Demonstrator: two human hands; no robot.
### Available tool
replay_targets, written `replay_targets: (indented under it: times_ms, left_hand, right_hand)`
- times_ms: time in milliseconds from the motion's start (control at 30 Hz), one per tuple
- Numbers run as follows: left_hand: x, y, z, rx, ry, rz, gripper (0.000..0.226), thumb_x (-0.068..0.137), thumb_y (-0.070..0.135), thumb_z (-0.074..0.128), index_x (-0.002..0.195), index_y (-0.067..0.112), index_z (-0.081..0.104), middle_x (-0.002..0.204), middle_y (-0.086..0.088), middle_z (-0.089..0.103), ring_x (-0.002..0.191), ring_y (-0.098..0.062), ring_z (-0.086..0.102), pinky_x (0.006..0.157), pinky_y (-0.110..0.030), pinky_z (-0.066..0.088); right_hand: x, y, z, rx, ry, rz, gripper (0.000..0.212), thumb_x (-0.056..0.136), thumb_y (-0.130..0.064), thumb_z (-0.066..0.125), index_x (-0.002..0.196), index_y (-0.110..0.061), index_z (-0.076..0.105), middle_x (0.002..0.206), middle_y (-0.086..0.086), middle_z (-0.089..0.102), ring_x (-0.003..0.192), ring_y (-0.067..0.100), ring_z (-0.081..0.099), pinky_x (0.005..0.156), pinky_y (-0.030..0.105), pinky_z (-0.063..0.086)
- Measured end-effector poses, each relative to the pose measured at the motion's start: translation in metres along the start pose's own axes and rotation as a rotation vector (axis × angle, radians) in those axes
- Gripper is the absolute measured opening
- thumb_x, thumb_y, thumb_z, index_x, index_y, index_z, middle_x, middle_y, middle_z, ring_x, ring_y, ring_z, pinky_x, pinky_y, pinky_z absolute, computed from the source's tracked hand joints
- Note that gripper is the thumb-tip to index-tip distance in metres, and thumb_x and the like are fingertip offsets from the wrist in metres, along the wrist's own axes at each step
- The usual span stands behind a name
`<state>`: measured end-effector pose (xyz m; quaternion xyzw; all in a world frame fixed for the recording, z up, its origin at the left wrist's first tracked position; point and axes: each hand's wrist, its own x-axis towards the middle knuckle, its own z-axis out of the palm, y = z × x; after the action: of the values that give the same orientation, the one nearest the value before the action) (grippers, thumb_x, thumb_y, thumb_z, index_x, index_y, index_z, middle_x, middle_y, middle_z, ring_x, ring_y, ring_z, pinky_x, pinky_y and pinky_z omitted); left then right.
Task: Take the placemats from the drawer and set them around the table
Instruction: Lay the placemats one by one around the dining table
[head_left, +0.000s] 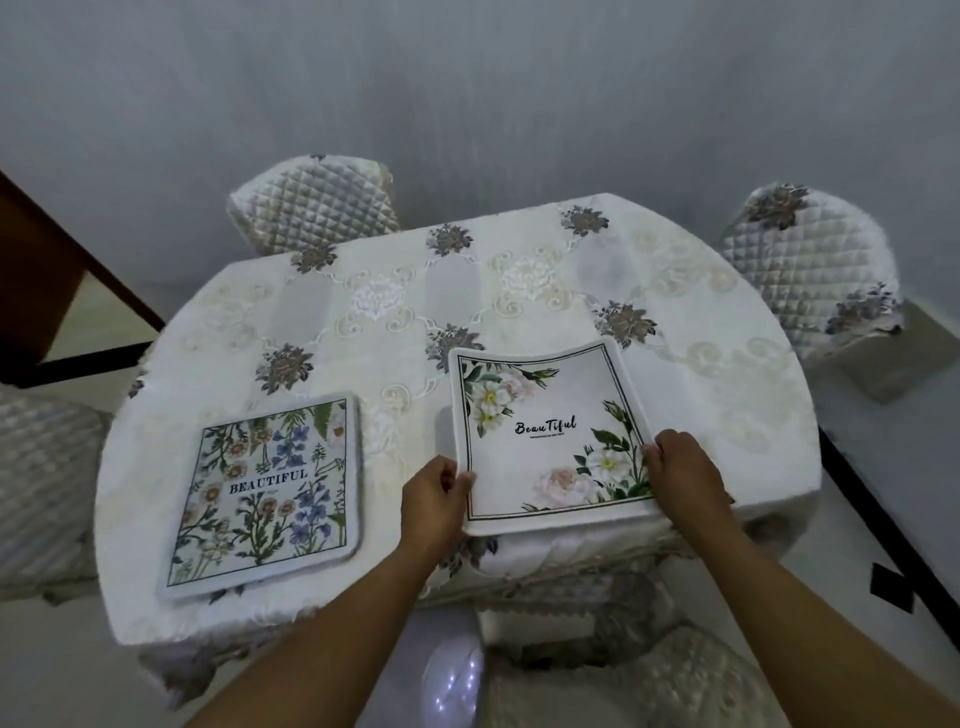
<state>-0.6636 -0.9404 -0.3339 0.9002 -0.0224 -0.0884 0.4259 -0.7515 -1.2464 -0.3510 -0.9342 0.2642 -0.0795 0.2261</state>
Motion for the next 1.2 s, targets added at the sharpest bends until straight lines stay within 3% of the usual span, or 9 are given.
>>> replay_targets:
  times_ms: [267, 533, 667, 800, 933, 1000, 1100, 1200]
  left_hand:
    - [0.018, -0.037, 0.065, 0.065, -0.005, -0.1, 0.025, 0.087, 0.032, 0.066, 0.071, 0.019, 0.052, 0.067, 0.003, 0.06, 0.063, -0.012, 0.055, 0.053, -0.022, 0.037]
    - [0.014, -0.052, 0.087, 0.296, 0.071, -0.041, 0.026, 0.088, 0.035, 0.058, 0.074, 0.015, 0.049, 0.066, -0.003, 0.057, 0.063, -0.023, 0.055, 0.06, -0.038, 0.045]
    - [0.01, -0.043, 0.084, 0.379, 0.001, -0.107, 0.028, 0.088, 0.038, 0.059, 0.093, 0.012, 0.051, 0.089, -0.007, 0.06, 0.081, -0.029, 0.059, 0.071, -0.039, 0.046]
    - [0.002, -0.042, 0.069, 0.345, -0.122, -0.165, 0.044, 0.082, 0.038, 0.066, 0.11, 0.01, 0.047, 0.108, -0.01, 0.057, 0.099, -0.029, 0.057, 0.079, -0.036, 0.043]
    - [-0.013, -0.052, 0.061, 0.43, -0.16, -0.004, 0.058, 0.082, 0.039, 0.062, 0.128, 0.009, 0.044, 0.12, -0.013, 0.054, 0.11, -0.03, 0.052, 0.09, -0.039, 0.044]
    - [-0.024, -0.057, 0.061, 0.503, -0.143, 0.134, 0.053, 0.082, 0.039, 0.059, 0.124, 0.01, 0.047, 0.119, -0.015, 0.053, 0.108, -0.032, 0.051, 0.09, -0.041, 0.044]
    - [-0.036, -0.063, 0.073, 0.508, -0.152, 0.347, 0.052, 0.082, 0.036, 0.057, 0.126, 0.009, 0.048, 0.129, -0.017, 0.049, 0.117, -0.036, 0.048, 0.099, -0.046, 0.043]
    - [-0.037, -0.058, 0.099, 0.541, -0.162, 0.423, 0.06, 0.086, 0.036, 0.05, 0.136, 0.005, 0.042, 0.143, -0.022, 0.043, 0.132, -0.039, 0.041, 0.111, -0.048, 0.033]
  right_hand:
    - [0.027, 0.044, 0.061, -0.087, -0.029, -0.016, 0.022, 0.095, -0.023, 0.052, 0.084, -0.004, 0.054, 0.083, 0.02, 0.055, 0.071, 0.039, 0.056, 0.059, 0.045, 0.046]
    - [0.025, 0.061, 0.083, -0.153, 0.004, -0.057, 0.021, 0.093, -0.02, 0.056, 0.084, -0.002, 0.054, 0.08, 0.023, 0.056, 0.067, 0.041, 0.055, 0.056, 0.041, 0.041]
    - [0.023, 0.057, 0.081, -0.172, -0.006, -0.043, 0.022, 0.09, -0.019, 0.062, 0.087, 0.0, 0.051, 0.081, 0.026, 0.054, 0.068, 0.041, 0.055, 0.057, 0.042, 0.043]
    - [0.016, 0.039, 0.065, -0.236, -0.043, 0.085, 0.036, 0.081, -0.022, 0.071, 0.098, 0.002, 0.051, 0.094, 0.03, 0.055, 0.084, 0.044, 0.054, 0.067, 0.045, 0.046]
    - [-0.014, 0.023, 0.062, -0.236, -0.052, -0.048, 0.044, 0.079, -0.018, 0.073, 0.111, 0.0, 0.05, 0.104, 0.025, 0.057, 0.093, 0.041, 0.053, 0.075, 0.045, 0.047]
    - [-0.035, 0.017, 0.065, -0.237, -0.108, -0.084, 0.049, 0.082, -0.022, 0.07, 0.121, 0.0, 0.049, 0.115, 0.024, 0.057, 0.103, 0.042, 0.054, 0.082, 0.047, 0.05]
    - [-0.067, 0.008, 0.068, -0.277, -0.176, -0.124, 0.052, 0.091, -0.036, 0.05, 0.13, -0.001, 0.05, 0.128, 0.024, 0.056, 0.117, 0.041, 0.054, 0.093, 0.051, 0.05]
    - [-0.065, 0.008, 0.074, -0.312, -0.209, -0.199, 0.06, 0.093, -0.044, 0.033, 0.136, -0.005, 0.048, 0.14, 0.019, 0.051, 0.131, 0.035, 0.047, 0.105, 0.048, 0.04]
